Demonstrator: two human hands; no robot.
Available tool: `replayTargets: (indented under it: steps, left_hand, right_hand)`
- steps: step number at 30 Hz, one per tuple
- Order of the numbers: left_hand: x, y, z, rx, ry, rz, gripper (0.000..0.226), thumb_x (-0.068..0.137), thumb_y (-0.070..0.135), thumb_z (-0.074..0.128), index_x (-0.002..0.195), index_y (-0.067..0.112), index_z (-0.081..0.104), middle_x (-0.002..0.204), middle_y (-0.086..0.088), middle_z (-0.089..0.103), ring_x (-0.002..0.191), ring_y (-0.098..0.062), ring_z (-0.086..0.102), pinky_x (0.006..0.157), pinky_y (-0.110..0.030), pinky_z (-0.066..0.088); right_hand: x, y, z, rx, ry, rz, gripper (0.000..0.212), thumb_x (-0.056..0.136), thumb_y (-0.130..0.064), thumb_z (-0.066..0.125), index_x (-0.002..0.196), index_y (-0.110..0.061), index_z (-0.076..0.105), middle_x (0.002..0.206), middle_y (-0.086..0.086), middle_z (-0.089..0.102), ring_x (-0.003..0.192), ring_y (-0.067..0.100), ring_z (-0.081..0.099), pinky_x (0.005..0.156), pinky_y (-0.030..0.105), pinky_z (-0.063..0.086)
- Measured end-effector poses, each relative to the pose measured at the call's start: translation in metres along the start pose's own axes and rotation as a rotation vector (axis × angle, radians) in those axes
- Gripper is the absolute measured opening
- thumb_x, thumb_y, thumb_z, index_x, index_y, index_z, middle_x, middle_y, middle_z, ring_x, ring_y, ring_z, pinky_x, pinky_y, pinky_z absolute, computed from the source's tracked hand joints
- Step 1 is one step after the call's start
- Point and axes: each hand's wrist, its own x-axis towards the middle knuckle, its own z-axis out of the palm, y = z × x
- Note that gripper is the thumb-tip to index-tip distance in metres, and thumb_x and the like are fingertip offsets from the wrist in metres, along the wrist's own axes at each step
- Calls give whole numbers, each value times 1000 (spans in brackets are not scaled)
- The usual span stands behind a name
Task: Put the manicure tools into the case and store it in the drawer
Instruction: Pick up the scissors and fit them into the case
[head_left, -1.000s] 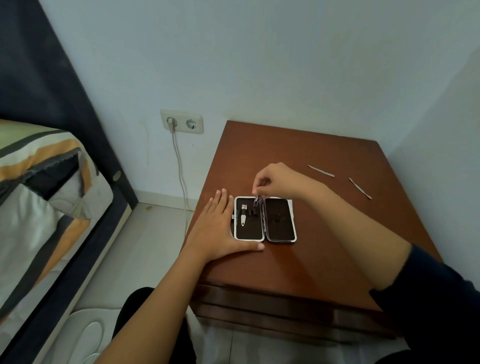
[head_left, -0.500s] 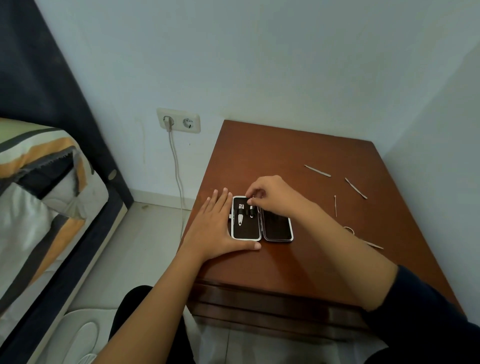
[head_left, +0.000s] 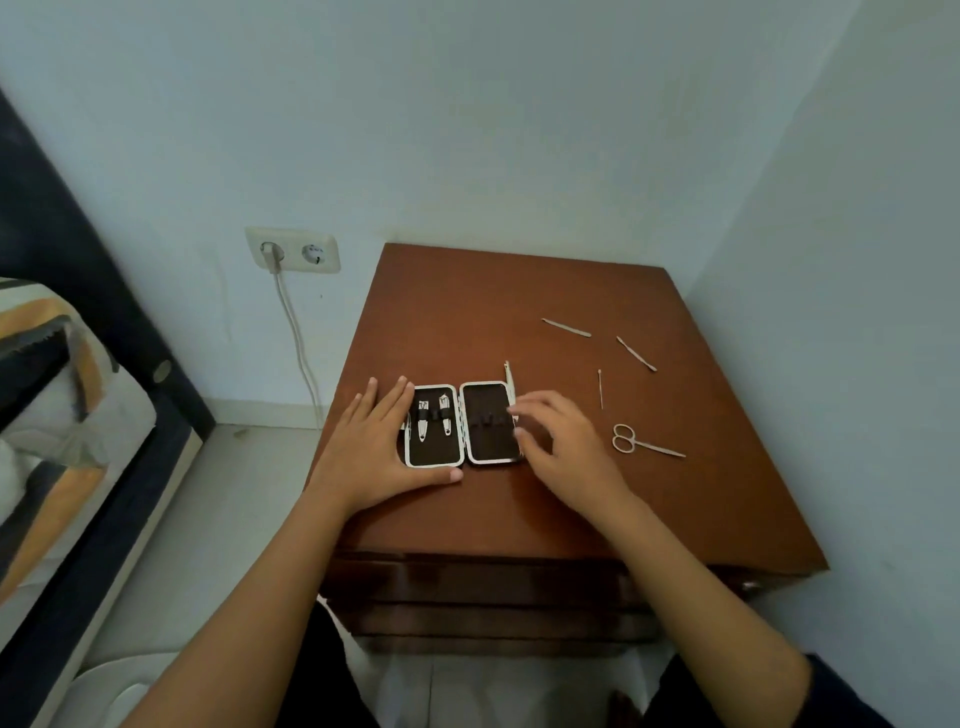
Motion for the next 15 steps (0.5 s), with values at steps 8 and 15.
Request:
replayTargets:
  steps: [8,15]
  left_hand:
    - [-2,3,-3,-9,-2,-22,131,43,96,39,149,23,11,157,8,12,145,-18,-1,118,-37,3]
    - [-5,5,-4,-24,6,-32,130,45,94,40,149,23,13,157,8,13,145,-17,0,118,-37,4]
  right_hand:
    - [-41,59,-51,-228,151,429,27,84,-27,61,109,-17,65,109,6,60,105,28,50,90,38,43]
    - [-43,55,-44,-49,163,303,12,83,-18,65,83,-7,70,96,6,64,93,21,59,86,27,43]
